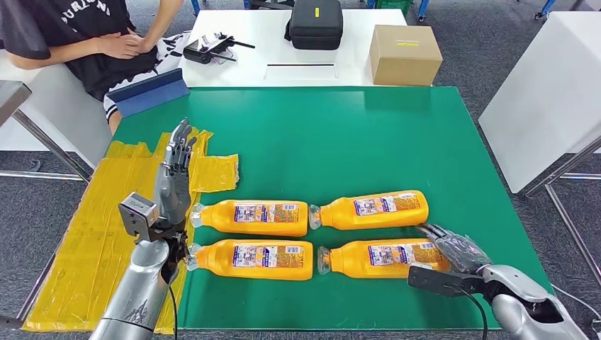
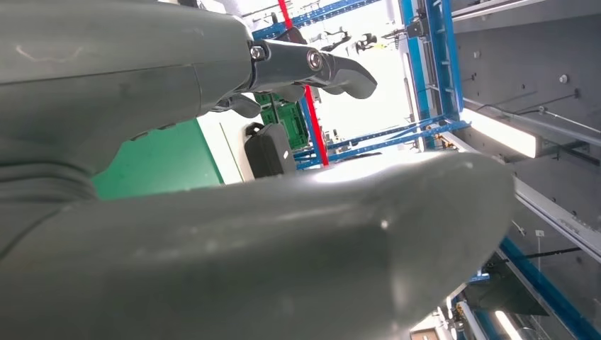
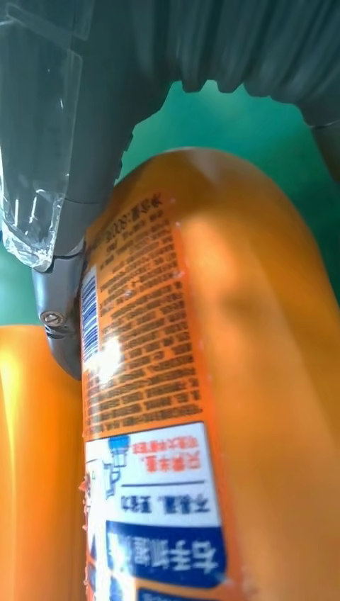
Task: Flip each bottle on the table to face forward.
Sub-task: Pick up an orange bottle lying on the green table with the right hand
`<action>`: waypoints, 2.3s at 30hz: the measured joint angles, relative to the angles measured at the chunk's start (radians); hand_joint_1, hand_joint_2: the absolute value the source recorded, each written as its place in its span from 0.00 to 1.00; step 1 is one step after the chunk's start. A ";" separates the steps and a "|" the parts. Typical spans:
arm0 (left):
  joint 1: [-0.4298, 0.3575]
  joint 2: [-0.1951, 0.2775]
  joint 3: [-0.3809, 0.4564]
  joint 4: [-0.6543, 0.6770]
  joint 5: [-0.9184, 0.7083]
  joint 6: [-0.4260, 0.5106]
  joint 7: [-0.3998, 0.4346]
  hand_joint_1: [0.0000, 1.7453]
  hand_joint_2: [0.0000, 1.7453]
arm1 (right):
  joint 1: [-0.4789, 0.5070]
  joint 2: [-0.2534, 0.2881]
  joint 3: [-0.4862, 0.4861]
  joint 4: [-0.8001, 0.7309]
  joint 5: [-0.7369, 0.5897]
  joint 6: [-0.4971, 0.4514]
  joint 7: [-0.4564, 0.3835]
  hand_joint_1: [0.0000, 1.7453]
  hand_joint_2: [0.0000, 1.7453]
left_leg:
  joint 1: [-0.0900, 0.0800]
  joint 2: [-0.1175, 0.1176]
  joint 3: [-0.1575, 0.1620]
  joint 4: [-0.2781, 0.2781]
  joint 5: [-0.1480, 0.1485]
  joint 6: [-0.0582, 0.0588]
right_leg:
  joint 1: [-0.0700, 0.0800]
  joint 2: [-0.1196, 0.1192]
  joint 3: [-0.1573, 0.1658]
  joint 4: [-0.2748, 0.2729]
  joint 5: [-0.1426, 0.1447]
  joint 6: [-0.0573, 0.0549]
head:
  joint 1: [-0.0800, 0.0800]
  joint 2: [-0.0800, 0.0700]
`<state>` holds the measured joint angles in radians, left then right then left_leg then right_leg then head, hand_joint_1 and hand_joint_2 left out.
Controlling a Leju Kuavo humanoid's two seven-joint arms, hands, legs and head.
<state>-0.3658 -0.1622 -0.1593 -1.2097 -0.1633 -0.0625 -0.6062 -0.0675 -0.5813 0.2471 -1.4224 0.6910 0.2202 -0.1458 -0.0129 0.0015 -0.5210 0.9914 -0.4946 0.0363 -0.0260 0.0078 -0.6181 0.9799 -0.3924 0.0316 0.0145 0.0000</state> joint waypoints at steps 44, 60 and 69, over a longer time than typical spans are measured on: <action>-0.003 -0.011 0.000 0.033 0.006 -0.003 0.002 0.00 0.00 | -0.031 -0.002 0.152 -0.040 0.153 0.007 0.055 0.79 1.00 | 0.000 0.001 0.010 0.000 -0.001 0.000 | 0.001 0.001 0.010 -0.002 0.000 0.000 | 0.000 0.000; -0.002 -0.012 0.000 0.033 0.006 -0.004 0.003 0.00 0.00 | -0.065 0.005 0.183 0.000 0.165 0.005 0.057 0.97 1.00 | 0.001 0.003 0.018 0.000 -0.003 0.002 | 0.004 0.003 0.017 -0.004 0.000 0.000 | 0.000 0.000; 0.002 -0.009 0.002 0.041 0.018 0.000 0.001 0.00 0.00 | -0.059 0.006 0.189 0.011 0.170 -0.042 0.053 1.00 1.00 | 0.001 0.004 0.019 -0.001 -0.003 0.003 | 0.004 0.003 0.019 -0.004 0.000 0.000 | 0.000 0.000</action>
<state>-0.3641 -0.1717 -0.1576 -1.1686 -0.1456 -0.0629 -0.6050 -0.1265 -0.5754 0.4366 -1.4118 0.8606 0.1780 -0.0933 -0.0116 0.0058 -0.5018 0.9909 -0.4977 0.0391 -0.0222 0.0111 -0.5996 0.9759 -0.3924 0.0319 0.0149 0.0000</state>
